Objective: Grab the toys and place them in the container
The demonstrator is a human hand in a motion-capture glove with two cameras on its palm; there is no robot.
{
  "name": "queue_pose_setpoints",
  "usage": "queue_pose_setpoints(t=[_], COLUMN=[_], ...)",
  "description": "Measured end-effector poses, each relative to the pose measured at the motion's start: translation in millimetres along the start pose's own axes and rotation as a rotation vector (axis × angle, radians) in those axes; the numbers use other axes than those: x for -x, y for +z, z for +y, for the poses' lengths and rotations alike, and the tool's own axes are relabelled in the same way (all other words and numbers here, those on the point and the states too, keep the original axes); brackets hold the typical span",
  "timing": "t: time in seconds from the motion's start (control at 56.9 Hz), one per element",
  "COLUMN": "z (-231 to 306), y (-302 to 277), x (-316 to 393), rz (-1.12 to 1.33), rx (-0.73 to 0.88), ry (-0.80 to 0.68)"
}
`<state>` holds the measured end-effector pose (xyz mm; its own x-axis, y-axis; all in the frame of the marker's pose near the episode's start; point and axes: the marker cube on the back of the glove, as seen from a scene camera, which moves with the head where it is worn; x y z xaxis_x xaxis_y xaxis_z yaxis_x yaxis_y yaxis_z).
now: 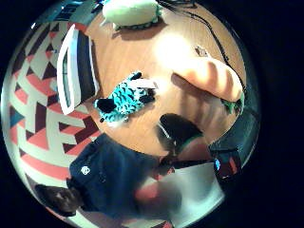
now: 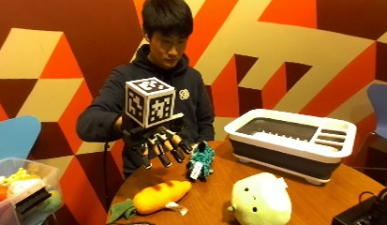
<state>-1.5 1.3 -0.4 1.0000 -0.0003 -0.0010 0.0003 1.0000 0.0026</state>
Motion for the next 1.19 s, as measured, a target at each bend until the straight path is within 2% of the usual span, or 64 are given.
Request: queue_pose_setpoints(t=[0.246,0.597,0.808,0.948,1.194], z=[-10.2,-44.9,-58.8,-59.0,-45.6], y=[9.1,77.7,99.0,86.4,-5.5], x=[-5.3,-24.7,-25.8,-14.4,24.8], rz=[-0.012,-0.054,-0.058,-0.044,-0.102], rx=[0.011,0.014,-0.13,-0.176,-0.266], ry=[0.017,0.036,0.005,-0.049,-0.108])
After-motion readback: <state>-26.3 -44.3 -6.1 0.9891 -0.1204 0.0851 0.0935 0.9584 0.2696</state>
